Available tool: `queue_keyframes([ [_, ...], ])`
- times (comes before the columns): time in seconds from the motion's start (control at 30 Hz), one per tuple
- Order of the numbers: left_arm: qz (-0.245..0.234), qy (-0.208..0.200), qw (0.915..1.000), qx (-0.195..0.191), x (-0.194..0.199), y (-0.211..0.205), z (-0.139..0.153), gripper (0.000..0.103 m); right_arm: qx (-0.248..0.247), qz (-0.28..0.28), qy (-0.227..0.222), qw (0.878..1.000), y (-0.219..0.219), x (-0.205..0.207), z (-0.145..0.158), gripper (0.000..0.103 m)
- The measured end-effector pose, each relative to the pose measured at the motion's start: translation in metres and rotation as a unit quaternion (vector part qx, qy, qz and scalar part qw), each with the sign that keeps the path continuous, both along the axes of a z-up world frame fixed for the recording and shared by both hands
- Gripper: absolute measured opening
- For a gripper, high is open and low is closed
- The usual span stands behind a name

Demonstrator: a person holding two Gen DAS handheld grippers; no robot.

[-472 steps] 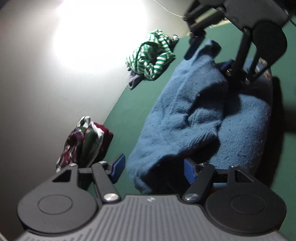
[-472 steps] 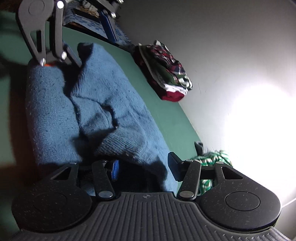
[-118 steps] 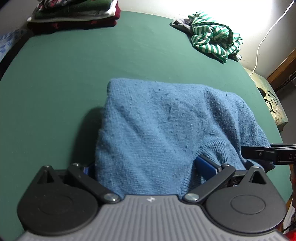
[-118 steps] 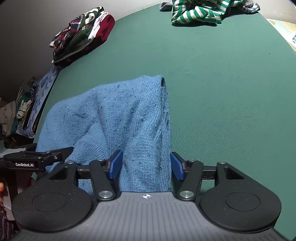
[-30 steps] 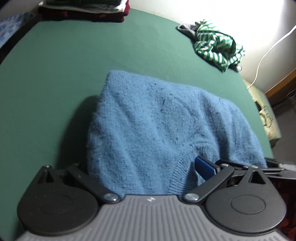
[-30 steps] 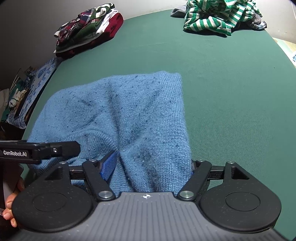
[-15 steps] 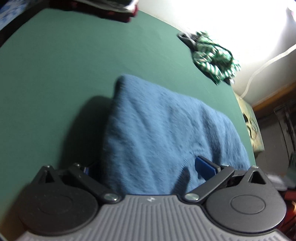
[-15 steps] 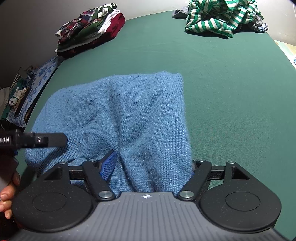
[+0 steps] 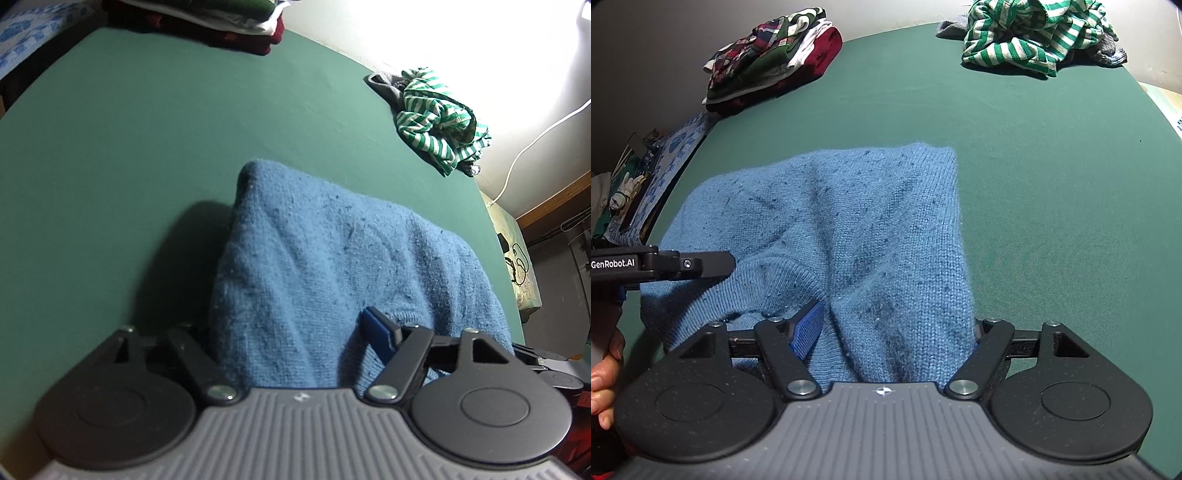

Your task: Fold clothes

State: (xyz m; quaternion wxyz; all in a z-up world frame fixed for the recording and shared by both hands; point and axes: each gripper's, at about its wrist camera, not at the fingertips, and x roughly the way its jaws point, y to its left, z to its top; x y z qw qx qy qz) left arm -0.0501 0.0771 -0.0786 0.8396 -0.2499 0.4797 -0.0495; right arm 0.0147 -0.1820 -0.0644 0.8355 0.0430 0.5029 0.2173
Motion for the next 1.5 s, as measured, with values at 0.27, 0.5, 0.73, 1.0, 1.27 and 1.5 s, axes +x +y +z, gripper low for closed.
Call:
queue_keyframes([
  [0.27, 0.004, 0.013, 0.9999, 0.004, 0.002, 0.0, 0.004, 0.061, 0.0, 0.004, 0.001, 1.0, 0.0, 0.001, 0.0, 0.073],
  [0.5, 0.018, 0.026, 0.9994, -0.012, 0.003, 0.005, 0.001, 0.074, 0.001, 0.007, 0.0, 1.0, 0.0, 0.001, 0.0, 0.075],
  [0.73, 0.023, 0.025, 0.999, -0.03, 0.003, 0.008, -0.002, 0.077, 0.005, 0.007, 0.0, 1.0, -0.001, 0.001, -0.001, 0.076],
  [1.0, 0.037, 0.024, 0.9975, -0.055, 0.001, 0.019, -0.003, 0.063, 0.025, 0.0, 0.012, 1.0, -0.009, 0.004, 0.0, 0.063],
  [1.27, 0.027, 0.01, 0.9993, -0.026, 0.0, 0.012, -0.001, 0.058, 0.037, 0.006, 0.02, 0.999, -0.011, 0.005, 0.0, 0.062],
  [1.5, 0.017, 0.001, 0.9998, -0.006, -0.001, 0.007, -0.001, 0.057, 0.059, 0.001, 0.026, 0.998, -0.01, 0.009, -0.002, 0.076],
])
